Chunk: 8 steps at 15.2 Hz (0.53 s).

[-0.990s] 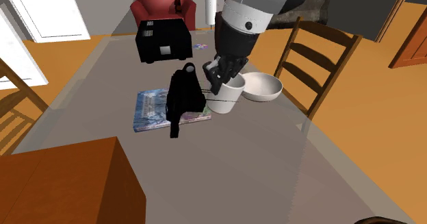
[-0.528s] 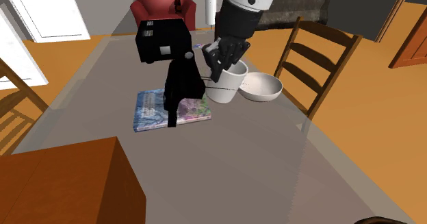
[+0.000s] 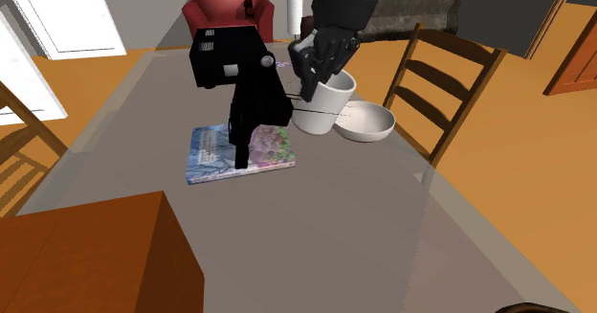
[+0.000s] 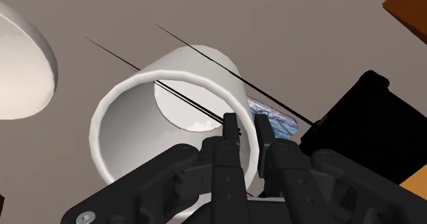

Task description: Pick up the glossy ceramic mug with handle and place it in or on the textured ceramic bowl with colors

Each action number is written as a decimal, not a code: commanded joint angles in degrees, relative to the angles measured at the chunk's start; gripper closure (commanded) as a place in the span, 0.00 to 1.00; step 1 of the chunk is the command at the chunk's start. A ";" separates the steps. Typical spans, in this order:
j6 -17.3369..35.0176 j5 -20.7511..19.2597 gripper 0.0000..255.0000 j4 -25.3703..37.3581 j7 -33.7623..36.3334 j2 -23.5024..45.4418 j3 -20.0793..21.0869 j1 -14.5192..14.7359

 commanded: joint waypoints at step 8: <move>-0.38 -8.56 1.00 -15.93 -0.80 -18.01 -0.99 -2.94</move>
